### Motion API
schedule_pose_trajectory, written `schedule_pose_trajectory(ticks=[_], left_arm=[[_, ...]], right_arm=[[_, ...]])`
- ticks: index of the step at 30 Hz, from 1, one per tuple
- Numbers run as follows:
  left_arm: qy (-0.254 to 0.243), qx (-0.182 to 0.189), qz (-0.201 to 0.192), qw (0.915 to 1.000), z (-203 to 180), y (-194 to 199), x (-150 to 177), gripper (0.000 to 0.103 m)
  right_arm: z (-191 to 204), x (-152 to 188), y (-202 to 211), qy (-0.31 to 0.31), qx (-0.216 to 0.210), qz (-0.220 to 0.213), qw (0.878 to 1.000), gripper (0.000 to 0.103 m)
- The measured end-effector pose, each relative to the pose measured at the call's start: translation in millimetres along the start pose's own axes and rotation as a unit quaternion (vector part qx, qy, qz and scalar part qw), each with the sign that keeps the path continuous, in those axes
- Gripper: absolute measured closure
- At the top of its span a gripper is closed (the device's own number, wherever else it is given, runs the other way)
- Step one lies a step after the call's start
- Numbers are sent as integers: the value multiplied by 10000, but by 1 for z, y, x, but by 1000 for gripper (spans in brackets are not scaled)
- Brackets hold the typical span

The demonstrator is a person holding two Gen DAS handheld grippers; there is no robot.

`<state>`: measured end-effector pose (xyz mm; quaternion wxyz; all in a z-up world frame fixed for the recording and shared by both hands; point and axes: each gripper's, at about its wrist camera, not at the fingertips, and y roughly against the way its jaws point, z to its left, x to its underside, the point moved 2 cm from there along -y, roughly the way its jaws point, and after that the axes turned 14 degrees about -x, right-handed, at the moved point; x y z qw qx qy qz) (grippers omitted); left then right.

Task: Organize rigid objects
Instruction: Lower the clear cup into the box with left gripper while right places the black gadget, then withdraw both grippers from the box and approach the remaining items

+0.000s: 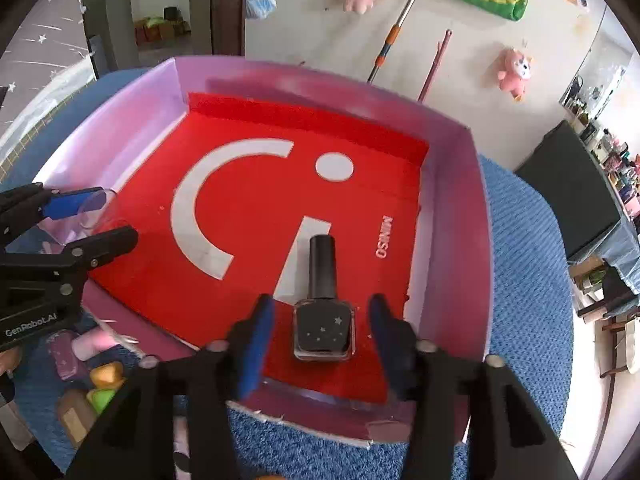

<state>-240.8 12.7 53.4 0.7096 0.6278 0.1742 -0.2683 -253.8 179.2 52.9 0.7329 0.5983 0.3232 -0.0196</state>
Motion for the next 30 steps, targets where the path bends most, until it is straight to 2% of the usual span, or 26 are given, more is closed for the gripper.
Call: schedule_pose_trajectory(ticks=[4,10,14,16,22,26,30], left_arm=[[13,-62,-332,9994,3,21,-4,30],[174,-91,-728,9972,9,55,-9,29],[250,-94,-856,9960,10,75,-5,28],[260,-219,-848,9958,10,85,-1,28],[343,-330,-1007,9938,14,115,20,28],[450,-257,-1082,9928,15,130,37,27],[598,-192,-1300,9895,14,146,60,20]], right_arm=[[4,-1,20,35,-21,-268,9996,37],[13,2,61,57,-46,-765,9970,29],[25,9,92,107,-65,-1078,9941,20],[32,15,106,160,-83,-1239,9921,18],[51,44,147,206,-185,-1709,9849,8],[63,65,170,209,-171,-2005,9793,2],[70,88,185,136,-220,-2269,9736,1]])
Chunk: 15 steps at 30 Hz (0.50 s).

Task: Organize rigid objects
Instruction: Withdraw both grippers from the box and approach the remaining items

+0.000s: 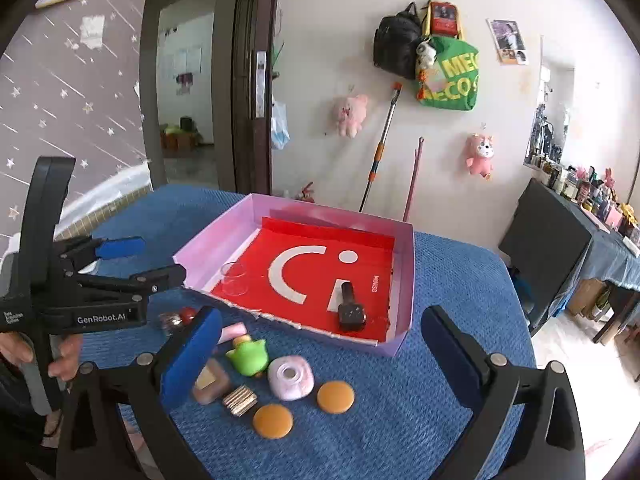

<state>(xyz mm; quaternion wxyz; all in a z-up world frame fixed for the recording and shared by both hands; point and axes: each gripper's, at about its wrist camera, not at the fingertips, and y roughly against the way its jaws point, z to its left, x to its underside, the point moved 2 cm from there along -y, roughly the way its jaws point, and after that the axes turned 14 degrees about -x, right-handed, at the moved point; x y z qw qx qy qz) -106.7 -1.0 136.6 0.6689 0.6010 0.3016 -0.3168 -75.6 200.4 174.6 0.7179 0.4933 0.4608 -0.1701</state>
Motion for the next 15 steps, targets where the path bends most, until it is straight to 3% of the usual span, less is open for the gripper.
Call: schedule_pose_trajectory(ticks=[7,15], left_arm=[[383,12,-375,9986,2,30,37,16],[514,-372,-1148,9914,-7,58,88,6]], right_arm=[[16,45,29,-76,150,-375,9992,0],[22,94,29,-206,370,-690,9967,0]])
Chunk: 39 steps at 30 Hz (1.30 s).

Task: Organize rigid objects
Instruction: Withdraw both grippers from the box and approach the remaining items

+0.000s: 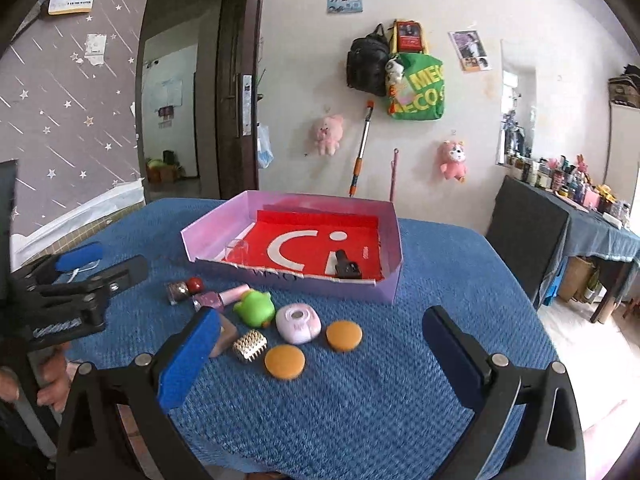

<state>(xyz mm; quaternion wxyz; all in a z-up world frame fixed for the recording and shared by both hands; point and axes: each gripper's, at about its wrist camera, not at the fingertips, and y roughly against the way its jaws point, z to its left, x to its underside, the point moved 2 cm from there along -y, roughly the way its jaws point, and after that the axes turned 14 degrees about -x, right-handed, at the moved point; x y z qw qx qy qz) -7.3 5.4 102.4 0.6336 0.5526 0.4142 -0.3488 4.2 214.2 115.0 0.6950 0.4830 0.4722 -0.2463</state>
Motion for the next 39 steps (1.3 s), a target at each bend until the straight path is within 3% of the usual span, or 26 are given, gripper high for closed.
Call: schedule_pose_trajectory(ticks=[2,8,19,31,39], left_arm=[[-91,-48,-43,9999,-5,1,12,6],[-166,-81,364,9992,-12,-15,42,6],[-163,-86,620,9979,-13,-28,57,6],[-258,-5,932,9953,-18,-47,61,6],[-367,255,1246,9912,-24,-69,58,6]], right_arm=[[1,14,-4,11,256,-70,9996,0],[10,43,-18,434,677,-170,9966,0],[-10,67,-40,-264,273,182,9991,0],[-15,73,-59,-393,115,429,9982,0],[-26,70,-79,-594,-146,687,9958,0]])
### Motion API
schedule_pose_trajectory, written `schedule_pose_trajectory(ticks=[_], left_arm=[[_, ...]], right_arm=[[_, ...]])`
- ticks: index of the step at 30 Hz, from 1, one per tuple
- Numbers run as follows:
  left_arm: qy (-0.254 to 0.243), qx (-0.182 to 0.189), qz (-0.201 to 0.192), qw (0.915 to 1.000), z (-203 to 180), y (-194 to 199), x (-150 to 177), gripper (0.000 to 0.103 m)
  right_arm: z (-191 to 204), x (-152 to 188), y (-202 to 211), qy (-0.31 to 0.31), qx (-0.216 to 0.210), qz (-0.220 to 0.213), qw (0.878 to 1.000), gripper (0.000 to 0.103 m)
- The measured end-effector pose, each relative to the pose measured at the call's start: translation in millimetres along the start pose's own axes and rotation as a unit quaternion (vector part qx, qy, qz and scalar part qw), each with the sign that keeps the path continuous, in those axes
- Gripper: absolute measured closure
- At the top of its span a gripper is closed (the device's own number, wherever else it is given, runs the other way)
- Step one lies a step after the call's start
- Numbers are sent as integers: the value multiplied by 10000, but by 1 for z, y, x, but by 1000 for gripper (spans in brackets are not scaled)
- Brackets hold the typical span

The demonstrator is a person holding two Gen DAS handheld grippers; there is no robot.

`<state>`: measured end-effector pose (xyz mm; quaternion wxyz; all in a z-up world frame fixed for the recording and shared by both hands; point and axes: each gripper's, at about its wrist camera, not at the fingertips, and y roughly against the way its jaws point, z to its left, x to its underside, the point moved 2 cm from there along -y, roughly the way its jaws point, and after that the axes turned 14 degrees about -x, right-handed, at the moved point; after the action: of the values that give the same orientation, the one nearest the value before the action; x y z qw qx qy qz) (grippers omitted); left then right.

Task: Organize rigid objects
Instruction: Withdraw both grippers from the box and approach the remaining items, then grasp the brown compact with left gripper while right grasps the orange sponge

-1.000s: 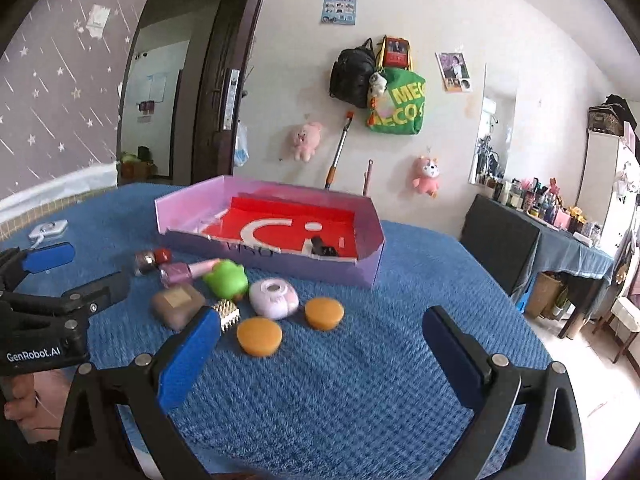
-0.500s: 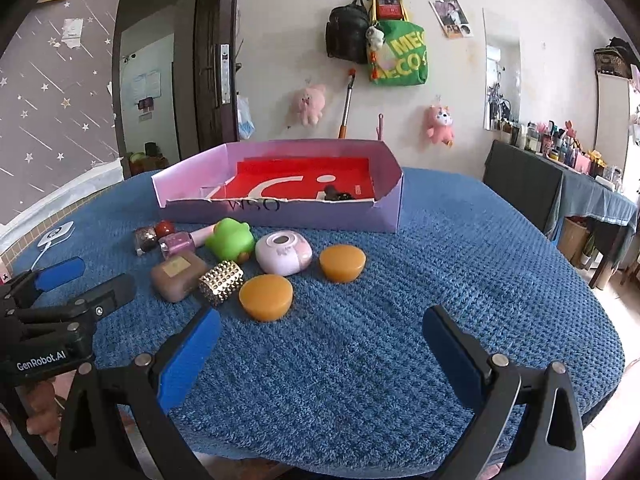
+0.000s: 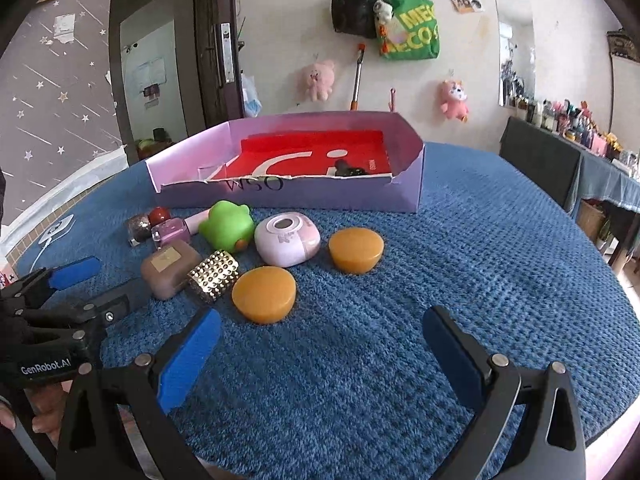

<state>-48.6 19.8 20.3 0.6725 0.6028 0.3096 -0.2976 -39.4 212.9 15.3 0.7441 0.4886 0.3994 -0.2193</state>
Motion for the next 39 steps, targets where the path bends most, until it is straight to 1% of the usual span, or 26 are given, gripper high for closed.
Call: schedule_pose_trajectory(ticks=[3,7,10,11,13,15,17,21,23,25,27,28,30,31,39], left_arm=[[-66,100,111,9999,-2,-8,-3,6],[-235,179,180,9994,-7,-14,-7,6],[-341,252,171,9990,-10,-15,-10,7],[-373,255,175,9988,-11,-16,-11,8],[-421,266,208,9985,-12,-18,-13,9],[-454,304,251,9982,-13,-21,-14,12],[-502,364,305,9976,-15,-23,-16,18],[-601,465,347,9965,-19,-26,-18,25],[-674,497,358,9958,-22,-27,-19,30],[-731,514,357,9954,-24,-28,-20,32],[-759,509,350,9952,-26,-29,-21,33],[-769,514,351,9951,-26,-30,-21,37],[-807,558,326,9946,-28,-30,-22,46],[-797,620,337,9943,-28,-29,-21,54],[-681,766,365,9941,-28,-21,-21,54]], right_arm=[[-4,-3,-7,-63,-169,125,9998,0],[-6,-4,-15,-75,-235,273,9993,9],[-5,-5,-20,-26,-279,334,9991,11],[-4,-5,-21,20,-292,340,9990,14],[-2,-7,-23,83,-327,368,9988,16],[-1,-8,-25,132,-354,398,9985,18],[0,-9,-27,174,-426,416,9981,22],[3,-11,-30,272,-553,455,9971,30],[4,-12,-31,319,-601,462,9966,36],[6,-12,-32,340,-652,463,9962,39],[7,-13,-33,353,-697,463,9959,45],[8,-13,-34,348,-762,470,9954,48],[10,-13,-34,360,-842,447,9948,63],[11,-13,-34,344,-939,447,9940,63],[11,-16,-22,277,-969,232,9946,63]])
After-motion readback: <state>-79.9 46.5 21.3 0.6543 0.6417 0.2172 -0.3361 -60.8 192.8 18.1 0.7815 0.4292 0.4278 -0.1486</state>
